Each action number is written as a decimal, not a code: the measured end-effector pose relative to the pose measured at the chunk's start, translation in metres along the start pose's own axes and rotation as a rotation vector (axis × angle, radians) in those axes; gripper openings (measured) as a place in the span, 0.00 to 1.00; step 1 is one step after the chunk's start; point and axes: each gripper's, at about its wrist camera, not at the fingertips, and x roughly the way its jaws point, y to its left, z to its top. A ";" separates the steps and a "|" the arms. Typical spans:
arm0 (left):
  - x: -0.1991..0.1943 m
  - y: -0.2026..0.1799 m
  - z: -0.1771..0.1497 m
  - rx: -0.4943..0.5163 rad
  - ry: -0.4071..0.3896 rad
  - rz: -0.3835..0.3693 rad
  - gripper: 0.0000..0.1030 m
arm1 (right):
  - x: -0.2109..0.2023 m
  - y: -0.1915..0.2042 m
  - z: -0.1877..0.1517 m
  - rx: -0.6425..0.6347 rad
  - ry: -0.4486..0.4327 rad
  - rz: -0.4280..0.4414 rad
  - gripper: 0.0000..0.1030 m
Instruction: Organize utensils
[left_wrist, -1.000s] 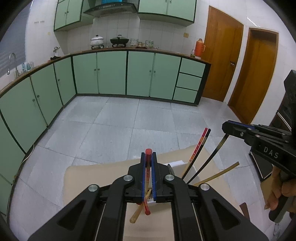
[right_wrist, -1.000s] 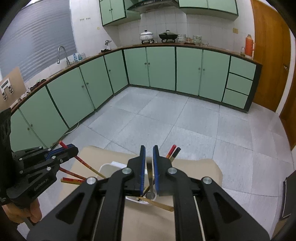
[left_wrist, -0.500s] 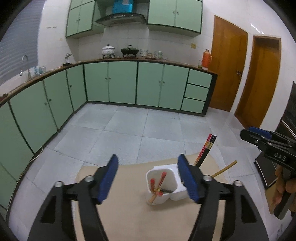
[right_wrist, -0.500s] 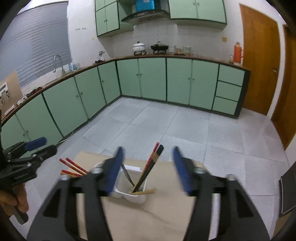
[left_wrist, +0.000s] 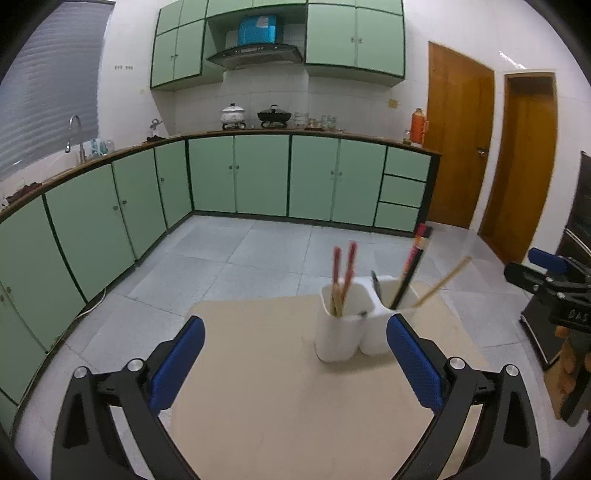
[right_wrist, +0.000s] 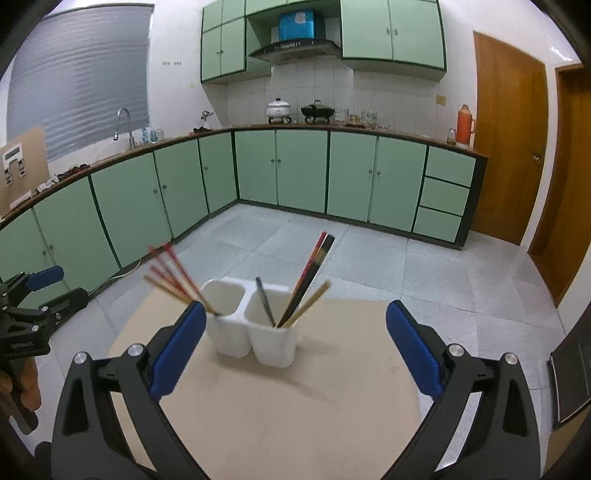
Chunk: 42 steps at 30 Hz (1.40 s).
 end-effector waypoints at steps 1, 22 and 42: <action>-0.007 -0.002 -0.006 0.003 -0.005 -0.001 0.94 | -0.006 0.003 -0.007 -0.007 -0.013 -0.012 0.93; -0.137 -0.037 -0.085 -0.035 -0.055 0.054 0.94 | -0.136 0.046 -0.094 0.033 -0.066 -0.085 0.95; -0.326 -0.033 -0.169 -0.129 -0.135 0.183 0.94 | -0.298 0.066 -0.158 0.095 -0.108 -0.149 0.95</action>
